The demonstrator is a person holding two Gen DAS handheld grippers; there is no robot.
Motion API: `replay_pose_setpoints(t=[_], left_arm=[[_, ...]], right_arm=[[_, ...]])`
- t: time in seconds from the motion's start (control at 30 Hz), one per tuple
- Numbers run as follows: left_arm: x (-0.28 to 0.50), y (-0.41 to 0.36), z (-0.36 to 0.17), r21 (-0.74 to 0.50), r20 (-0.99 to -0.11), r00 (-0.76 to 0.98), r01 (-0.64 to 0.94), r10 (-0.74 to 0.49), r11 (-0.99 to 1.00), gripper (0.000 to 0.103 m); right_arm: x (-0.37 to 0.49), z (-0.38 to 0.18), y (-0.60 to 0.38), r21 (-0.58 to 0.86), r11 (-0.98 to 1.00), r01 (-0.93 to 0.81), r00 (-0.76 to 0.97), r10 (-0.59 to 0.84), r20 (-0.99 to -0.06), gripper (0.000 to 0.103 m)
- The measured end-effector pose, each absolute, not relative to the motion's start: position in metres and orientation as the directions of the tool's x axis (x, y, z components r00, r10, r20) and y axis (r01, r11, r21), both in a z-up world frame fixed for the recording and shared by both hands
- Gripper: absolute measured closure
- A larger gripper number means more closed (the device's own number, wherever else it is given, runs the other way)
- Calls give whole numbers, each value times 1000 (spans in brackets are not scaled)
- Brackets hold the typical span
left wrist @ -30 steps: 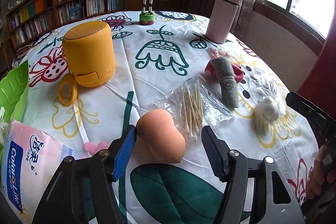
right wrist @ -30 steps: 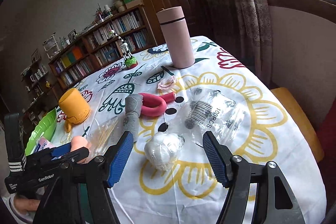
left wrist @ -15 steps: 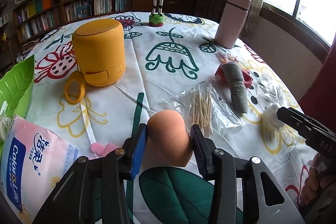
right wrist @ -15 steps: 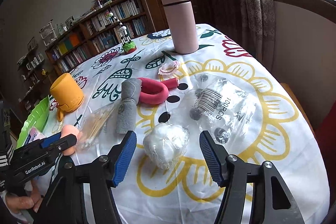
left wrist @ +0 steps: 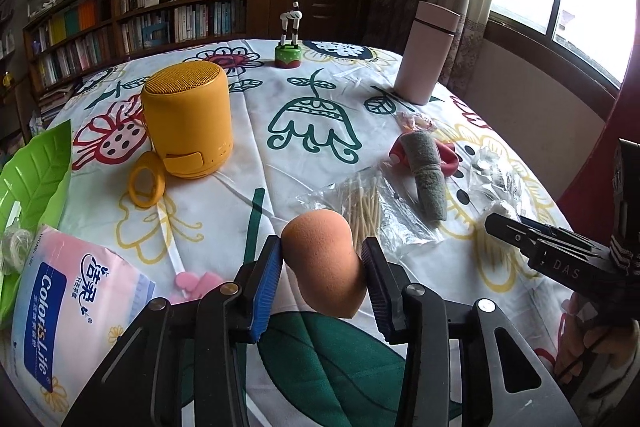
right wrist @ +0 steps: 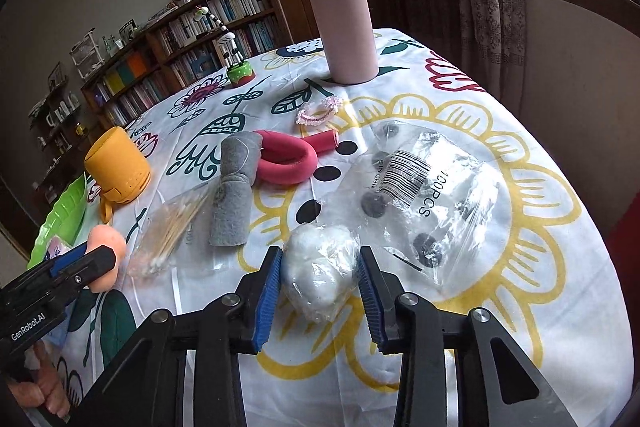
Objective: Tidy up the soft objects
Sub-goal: 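Carry the sponge into the green plate and open the left tool while the right tool carries the cotton bag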
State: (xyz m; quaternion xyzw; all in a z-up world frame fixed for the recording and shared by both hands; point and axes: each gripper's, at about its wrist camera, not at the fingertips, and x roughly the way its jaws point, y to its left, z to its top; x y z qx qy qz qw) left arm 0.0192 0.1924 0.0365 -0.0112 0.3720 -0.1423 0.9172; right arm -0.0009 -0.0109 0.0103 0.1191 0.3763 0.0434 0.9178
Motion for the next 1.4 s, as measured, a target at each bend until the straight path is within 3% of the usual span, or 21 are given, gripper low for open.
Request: replay_pose_setpoints(t=[0.5, 1.4], left_arm=[[12, 197, 50, -142, -654, 701, 255, -284, 956, 61], [-10, 237, 64, -183, -618, 735, 209, -278, 961, 61]], right_arm=[[-12, 32, 2, 278, 959, -52, 752, 221, -621, 70], [-11, 41, 30, 261, 961, -86, 748, 236, -620, 70]])
